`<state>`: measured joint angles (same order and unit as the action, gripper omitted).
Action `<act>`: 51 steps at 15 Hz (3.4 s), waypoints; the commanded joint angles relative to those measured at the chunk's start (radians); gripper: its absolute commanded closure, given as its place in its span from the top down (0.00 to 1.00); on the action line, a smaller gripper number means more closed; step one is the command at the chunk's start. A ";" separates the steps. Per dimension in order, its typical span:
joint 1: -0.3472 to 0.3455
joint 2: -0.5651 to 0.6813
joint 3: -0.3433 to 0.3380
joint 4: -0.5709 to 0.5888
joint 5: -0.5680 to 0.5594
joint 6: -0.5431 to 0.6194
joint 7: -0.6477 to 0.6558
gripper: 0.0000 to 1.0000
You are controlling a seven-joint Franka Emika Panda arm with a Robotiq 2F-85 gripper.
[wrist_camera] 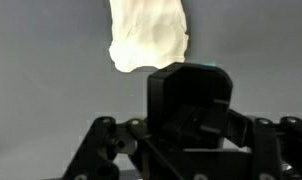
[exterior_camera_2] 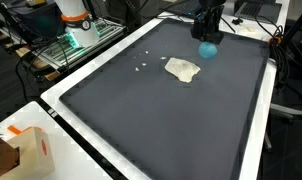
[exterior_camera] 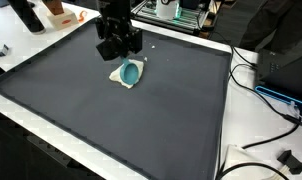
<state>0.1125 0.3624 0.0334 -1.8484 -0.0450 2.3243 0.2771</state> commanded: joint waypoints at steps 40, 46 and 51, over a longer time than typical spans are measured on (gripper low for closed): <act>-0.278 0.081 0.061 -0.072 0.892 -0.178 -0.819 0.19; -0.276 0.087 0.059 -0.061 0.943 -0.166 -0.834 0.19; -0.271 0.081 0.055 -0.063 0.982 -0.159 -0.847 0.19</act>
<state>-0.1632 0.4429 0.0965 -1.9106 0.8922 2.1576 -0.5382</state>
